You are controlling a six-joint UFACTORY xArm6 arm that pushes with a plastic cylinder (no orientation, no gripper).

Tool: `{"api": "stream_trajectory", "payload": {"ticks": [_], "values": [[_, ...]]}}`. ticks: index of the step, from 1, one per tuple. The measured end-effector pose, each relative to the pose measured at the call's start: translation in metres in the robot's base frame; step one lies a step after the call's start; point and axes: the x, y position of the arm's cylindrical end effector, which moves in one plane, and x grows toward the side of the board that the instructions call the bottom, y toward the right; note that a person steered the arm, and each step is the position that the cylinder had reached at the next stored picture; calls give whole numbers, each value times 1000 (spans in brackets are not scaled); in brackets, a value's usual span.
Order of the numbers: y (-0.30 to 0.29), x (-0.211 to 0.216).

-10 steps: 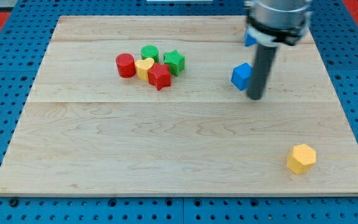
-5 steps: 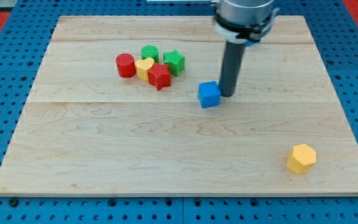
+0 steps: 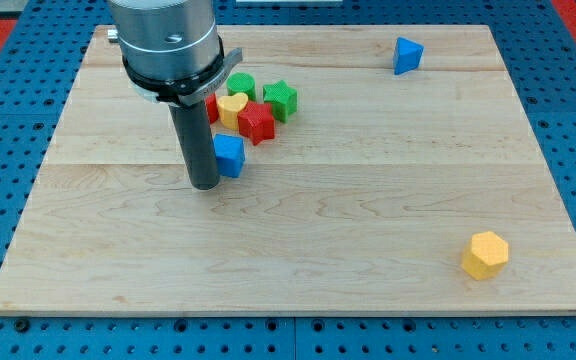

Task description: Push the blue cube into the group of blocks

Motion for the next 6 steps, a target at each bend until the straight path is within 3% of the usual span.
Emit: {"api": "stream_trajectory", "payload": {"ticks": [2, 6], "values": [[31, -7], [15, -29]]}}
